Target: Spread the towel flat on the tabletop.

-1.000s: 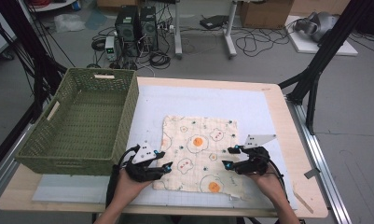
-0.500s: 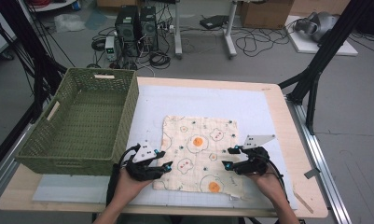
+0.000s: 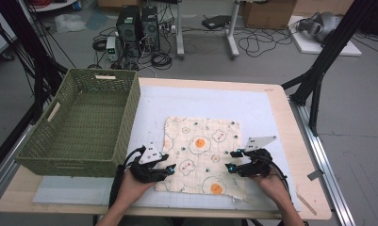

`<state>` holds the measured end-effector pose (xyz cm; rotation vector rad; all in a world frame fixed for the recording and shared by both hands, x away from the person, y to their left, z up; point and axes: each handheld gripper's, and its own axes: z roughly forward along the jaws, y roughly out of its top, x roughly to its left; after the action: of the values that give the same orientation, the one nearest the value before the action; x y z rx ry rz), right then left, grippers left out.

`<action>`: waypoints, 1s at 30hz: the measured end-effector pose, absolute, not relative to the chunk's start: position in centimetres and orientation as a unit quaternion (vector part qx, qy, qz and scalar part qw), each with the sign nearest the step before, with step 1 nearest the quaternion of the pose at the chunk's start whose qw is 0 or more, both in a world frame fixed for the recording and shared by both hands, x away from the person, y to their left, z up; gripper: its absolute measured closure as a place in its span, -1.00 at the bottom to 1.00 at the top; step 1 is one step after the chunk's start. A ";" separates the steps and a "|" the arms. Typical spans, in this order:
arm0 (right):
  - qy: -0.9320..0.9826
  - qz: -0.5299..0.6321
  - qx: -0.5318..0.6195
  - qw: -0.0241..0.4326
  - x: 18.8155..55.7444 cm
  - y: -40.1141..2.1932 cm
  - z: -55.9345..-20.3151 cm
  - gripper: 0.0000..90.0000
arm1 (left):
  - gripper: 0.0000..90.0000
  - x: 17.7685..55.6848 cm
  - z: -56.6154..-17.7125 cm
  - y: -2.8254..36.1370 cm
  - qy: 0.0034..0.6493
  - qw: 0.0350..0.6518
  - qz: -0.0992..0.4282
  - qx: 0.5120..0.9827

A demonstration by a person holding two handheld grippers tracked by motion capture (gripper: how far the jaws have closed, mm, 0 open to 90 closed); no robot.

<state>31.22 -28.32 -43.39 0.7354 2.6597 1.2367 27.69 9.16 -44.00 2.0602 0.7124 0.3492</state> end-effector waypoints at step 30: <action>0.882 0.403 0.238 0.052 30.3 -28.8 -43.7 0.27 | 0.68 27.3 -44.1 9.9 0.299 0.434 0.139 0.838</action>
<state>30.32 -28.78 -43.72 0.7240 2.6832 1.2258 27.34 9.88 -44.06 2.0884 0.7452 0.3451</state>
